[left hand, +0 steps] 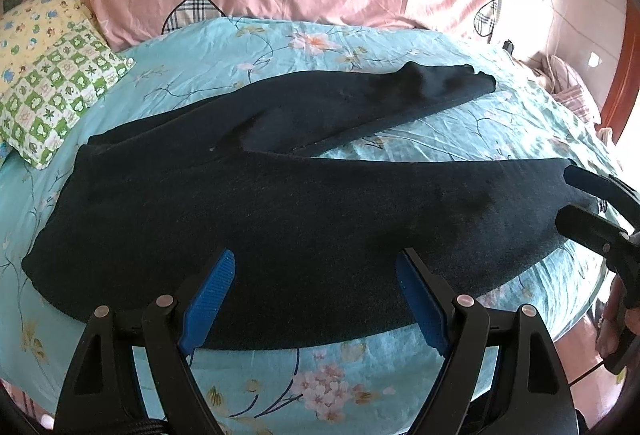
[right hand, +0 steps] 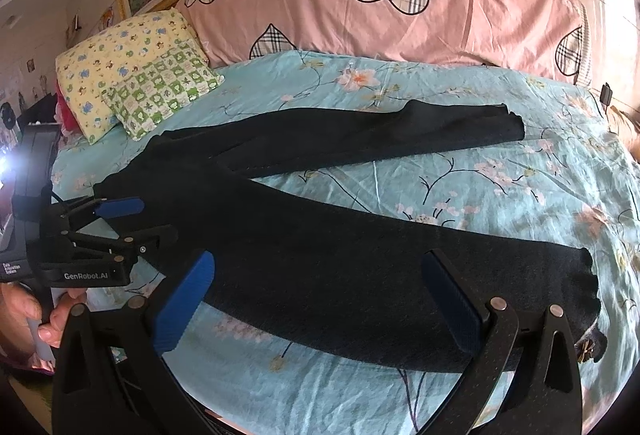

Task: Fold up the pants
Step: 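Move both grippers toward the black pants' leg hems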

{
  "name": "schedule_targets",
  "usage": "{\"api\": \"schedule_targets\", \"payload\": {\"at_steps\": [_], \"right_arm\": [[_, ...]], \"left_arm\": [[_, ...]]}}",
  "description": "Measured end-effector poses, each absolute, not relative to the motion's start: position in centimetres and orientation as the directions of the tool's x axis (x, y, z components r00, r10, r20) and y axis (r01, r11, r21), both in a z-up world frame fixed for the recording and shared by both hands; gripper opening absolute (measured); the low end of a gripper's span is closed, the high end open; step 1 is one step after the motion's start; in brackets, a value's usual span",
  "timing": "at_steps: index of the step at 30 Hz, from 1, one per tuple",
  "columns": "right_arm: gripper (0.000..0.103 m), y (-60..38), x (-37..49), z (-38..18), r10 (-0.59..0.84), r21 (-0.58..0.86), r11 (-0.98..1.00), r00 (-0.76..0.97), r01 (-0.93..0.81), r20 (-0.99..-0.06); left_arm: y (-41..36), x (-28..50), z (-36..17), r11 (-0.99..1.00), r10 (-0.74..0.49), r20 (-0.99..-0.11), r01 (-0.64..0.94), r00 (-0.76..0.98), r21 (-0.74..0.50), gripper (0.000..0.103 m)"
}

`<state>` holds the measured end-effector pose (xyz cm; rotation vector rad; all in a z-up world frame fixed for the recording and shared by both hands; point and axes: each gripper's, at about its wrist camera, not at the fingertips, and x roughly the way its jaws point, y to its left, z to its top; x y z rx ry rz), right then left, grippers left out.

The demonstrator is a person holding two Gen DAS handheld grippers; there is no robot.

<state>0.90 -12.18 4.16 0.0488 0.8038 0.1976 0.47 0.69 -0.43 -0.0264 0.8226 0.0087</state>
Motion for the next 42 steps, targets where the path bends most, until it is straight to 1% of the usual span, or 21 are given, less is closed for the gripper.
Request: {"api": "schedule_targets", "payload": {"at_steps": [2,7,10,12,16,27,32,38,42], "right_arm": [[0.103,-12.3,0.9,4.2,0.202,0.136,0.979,0.669,-0.151,-0.715],[0.103,-12.6,0.8,4.2,0.185,0.104,0.982,0.703,-0.156,-0.687],[0.103,-12.5,0.9,4.2,0.179,0.096,0.983,0.698,-0.157,-0.694],[0.103,-12.6,0.9,4.0,0.168,0.077,0.984,0.712,-0.159,-0.681],[0.103,-12.7,1.0,4.0,0.157,0.065,0.986,0.700,-0.156,-0.697],[0.103,-13.3,1.4,4.4,0.185,0.105,0.982,0.712,-0.156,-0.677],[0.103,-14.1,2.1,5.2,0.171,0.080,0.984,0.719,-0.160,-0.673],[0.103,-15.7,4.2,6.1,0.169,0.088,0.985,0.709,-0.150,-0.685],[0.103,-17.0,5.8,6.6,0.179,0.108,0.984,0.703,-0.145,-0.688]], "left_arm": [[0.7,0.6,-0.5,1.000,-0.007,-0.736,-0.016,0.677,-0.024,0.083],[0.7,0.9,-0.8,0.999,-0.017,-0.742,-0.009,0.670,-0.031,0.083],[0.5,0.9,-0.8,1.000,-0.019,-0.743,-0.003,0.669,-0.028,0.083],[0.5,1.0,-0.9,1.000,-0.024,-0.745,0.002,0.666,-0.031,0.083],[0.6,1.2,-0.9,0.999,-0.031,-0.749,0.005,0.661,-0.037,0.083],[0.7,2.0,-0.6,0.998,-0.057,-0.754,0.022,0.655,-0.056,0.083],[0.8,3.3,0.1,0.997,-0.071,-0.749,0.040,0.659,-0.060,0.083],[1.2,5.8,1.1,0.996,-0.088,-0.746,0.047,0.661,-0.076,0.083],[1.4,8.1,1.7,0.991,-0.130,-0.744,0.071,0.655,-0.111,0.083]]}}
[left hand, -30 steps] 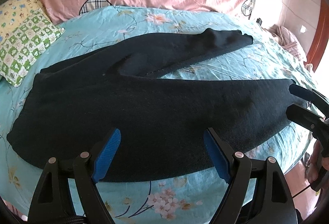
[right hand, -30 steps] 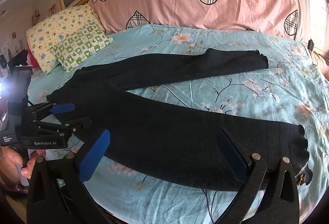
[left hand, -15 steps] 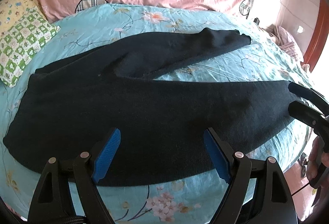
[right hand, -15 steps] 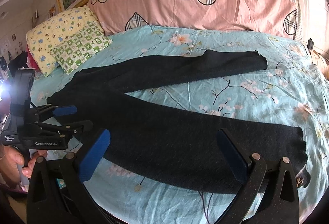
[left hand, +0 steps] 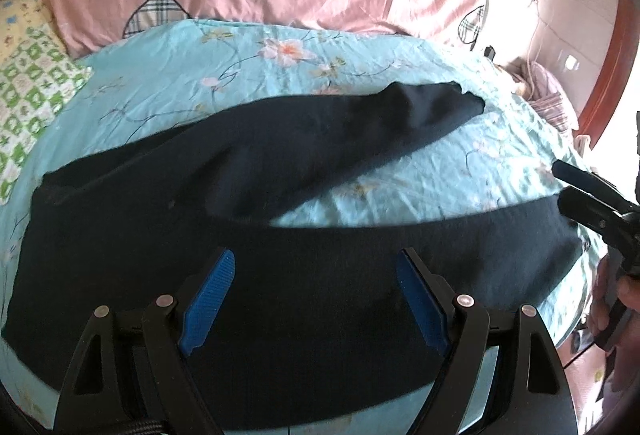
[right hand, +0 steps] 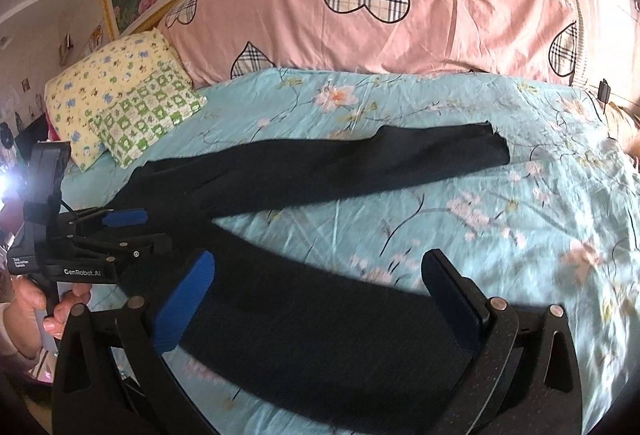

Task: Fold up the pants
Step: 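Move both grippers toward the black pants' leg hems, then close the right gripper on one hem while the left gripper grasps the other hem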

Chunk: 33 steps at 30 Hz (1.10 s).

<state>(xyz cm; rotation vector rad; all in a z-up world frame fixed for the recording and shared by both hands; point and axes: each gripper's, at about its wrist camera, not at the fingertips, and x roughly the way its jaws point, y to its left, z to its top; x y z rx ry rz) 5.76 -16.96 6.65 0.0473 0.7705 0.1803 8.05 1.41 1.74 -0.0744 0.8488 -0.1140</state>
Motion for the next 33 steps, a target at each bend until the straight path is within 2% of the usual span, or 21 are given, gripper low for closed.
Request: {"api": "schedule_targets", "payload": {"at_steps": [5,12,18,25,29,33], "right_arm": [[0.103,-18.5,8.7,7.3,0.164,0.101,0.986,0.687,-0.131,-0.708],[0.103,-23.4,14.1,7.6,0.238,0.252,0.965,0.652,-0.073,-0.720],[0.103,-26.9,18.7,7.3,0.162,0.185,0.982,0.634,-0.030,-0.756],[0.102,-32.4,25.0,6.3,0.191,0.262,0.965,0.628,0.021,-0.754],[0.099,-34.1,28.5,5.5,0.173,0.244,0.969,0.599,0.039,-0.782],[0.090,-35.5,31.7,3.7,0.198,0.261,0.965,0.545,0.040,-0.815]], "left_arm": [[1.3,11.7,2.8,0.989,-0.146,-0.744,0.109,0.652,-0.099,0.083],[0.8,17.1,3.6,0.978,-0.190,-0.754,0.193,0.629,-0.085,0.083],[0.1,22.4,3.0,0.964,-0.206,-0.782,0.257,0.588,-0.061,0.083],[-0.2,28.8,0.7,0.948,-0.201,-0.824,0.316,0.529,-0.029,0.083],[-0.1,32.6,-0.7,0.934,-0.223,-0.844,0.354,0.488,-0.042,0.083],[0.1,35.4,-1.8,0.914,-0.269,-0.863,0.396,0.427,-0.089,0.083]]}}
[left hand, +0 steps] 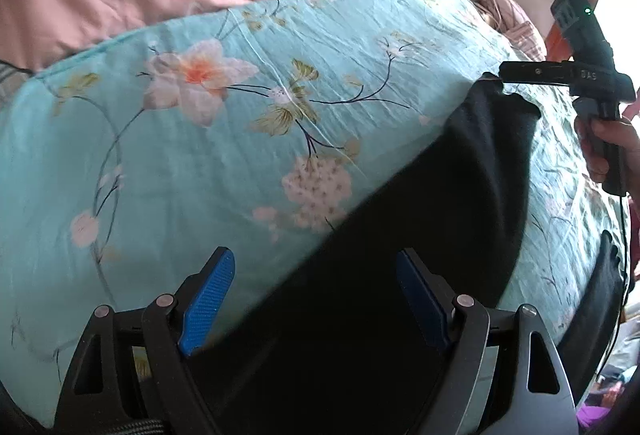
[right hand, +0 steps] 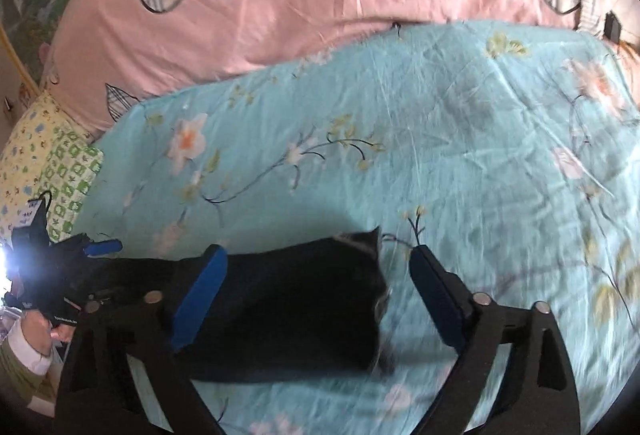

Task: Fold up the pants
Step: 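Close the right gripper on one hem while the left gripper grasps the other hem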

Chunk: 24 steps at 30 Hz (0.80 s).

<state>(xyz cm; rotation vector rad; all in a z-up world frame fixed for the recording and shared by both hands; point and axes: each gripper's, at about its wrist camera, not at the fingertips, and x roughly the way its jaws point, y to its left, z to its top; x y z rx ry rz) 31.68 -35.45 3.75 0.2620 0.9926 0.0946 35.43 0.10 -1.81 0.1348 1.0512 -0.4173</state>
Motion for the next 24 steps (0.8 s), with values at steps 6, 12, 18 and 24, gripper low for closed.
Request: {"api": "schedule_targets", "payload": {"at_steps": [6,12,18,24], "right_arm": [[0.065,-36.2,33.5,1.5,0.251,0.309,0.950,0.484,0.043,-0.839],[0.011,-35.8,32.7,2.1,0.270,0.322,0.947,0.507,0.017,-0.819],[0.010,-35.0,30.2,4.9,0.277,0.319,0.947,0.561,-0.025,-0.780],[0.009,-35.9,24.4,7.5,0.302,0.370,0.929,0.635,-0.027,-0.711]], "left_arm": [[-1.2,38.1,-3.9,0.881,-0.302,-0.903,0.453,0.307,-0.140,0.080],[-3.0,36.9,-3.7,0.846,-0.320,-0.904,0.515,0.284,-0.138,0.010],[-4.0,32.5,-0.7,0.836,-0.305,-0.884,0.544,0.354,-0.071,0.005],[-4.1,25.8,3.1,0.826,-0.338,-0.852,0.561,0.400,-0.064,0.004]]}}
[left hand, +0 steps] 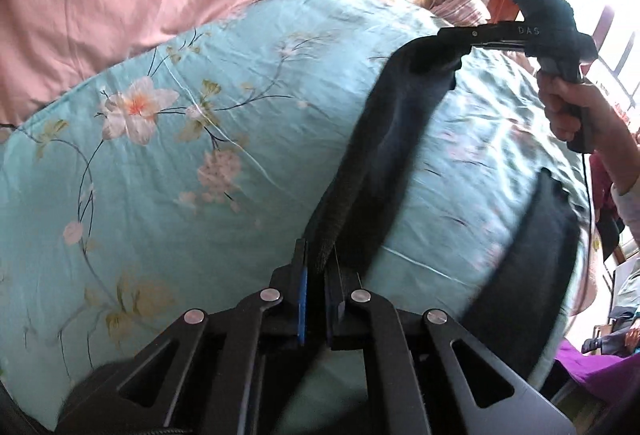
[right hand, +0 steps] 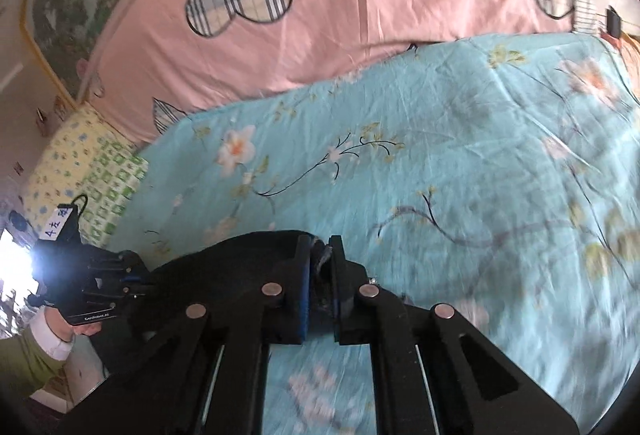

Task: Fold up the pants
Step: 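Close the right gripper on one hem while the left gripper grasps the other hem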

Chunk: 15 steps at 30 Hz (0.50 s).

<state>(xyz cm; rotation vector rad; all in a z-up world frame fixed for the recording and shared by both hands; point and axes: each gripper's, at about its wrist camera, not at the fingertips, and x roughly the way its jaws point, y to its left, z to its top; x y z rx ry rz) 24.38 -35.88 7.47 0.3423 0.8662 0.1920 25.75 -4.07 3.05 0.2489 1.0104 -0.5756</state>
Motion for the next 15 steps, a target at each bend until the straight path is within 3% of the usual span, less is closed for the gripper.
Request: {"api": "schedule_targets", "payload": {"at_steps": [15], "right_arm": [[0.009,-35.6,9.7,6.8,0.315,0.411,0.912,0.676,-0.021,-0.666]], "left_arm": [[-6.3,14.2,3.6,0.818,-0.384,-0.822,0.568,0.421,-0.091,0.004]]}}
